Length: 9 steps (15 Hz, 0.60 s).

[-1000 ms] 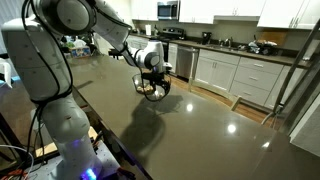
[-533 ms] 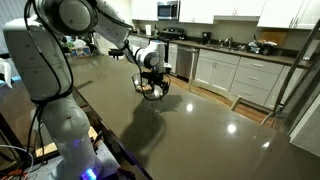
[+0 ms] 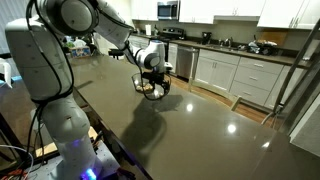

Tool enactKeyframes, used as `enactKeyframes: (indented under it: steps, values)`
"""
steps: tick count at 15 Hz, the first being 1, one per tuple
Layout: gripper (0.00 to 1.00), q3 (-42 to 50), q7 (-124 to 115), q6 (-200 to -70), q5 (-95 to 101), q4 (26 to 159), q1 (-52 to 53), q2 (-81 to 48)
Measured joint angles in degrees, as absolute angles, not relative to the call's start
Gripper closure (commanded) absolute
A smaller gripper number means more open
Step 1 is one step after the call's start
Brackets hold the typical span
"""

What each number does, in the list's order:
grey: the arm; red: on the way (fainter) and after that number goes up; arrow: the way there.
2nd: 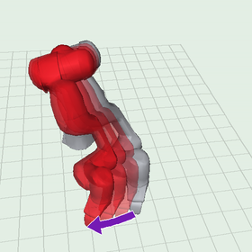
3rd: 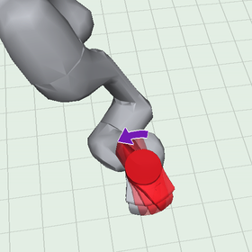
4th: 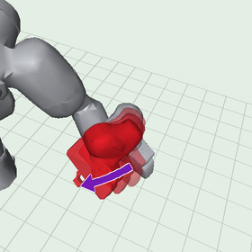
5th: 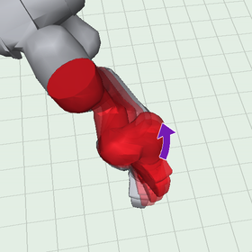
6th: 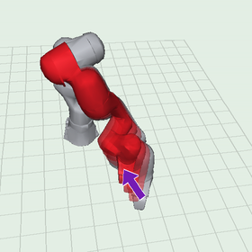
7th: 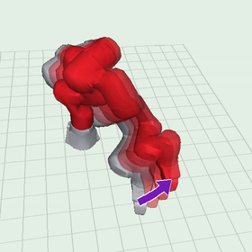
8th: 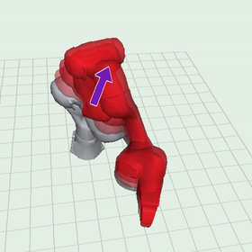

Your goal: Pick up the all candy from the table and put them in the black basket.

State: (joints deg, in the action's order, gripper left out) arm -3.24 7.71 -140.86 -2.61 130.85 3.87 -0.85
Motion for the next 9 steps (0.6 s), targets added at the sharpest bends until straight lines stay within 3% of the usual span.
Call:
enactKeyframes:
  steps: [5, 6, 7, 9]
  values:
    - [0.00, -3.2, 7.7, -141.5, -2.6, 130.9, 3.9, -2.3]
    - [0.24, -3.2, 7.7, -141.6, -2.6, 130.9, 3.9, -2.6]
    - [0.26, -3.2, 7.7, -141.7, -2.6, 130.9, 3.9, -2.9]
    - [0.40, -3.2, 7.7, -142.2, -2.6, 130.9, 3.9, -3.4]
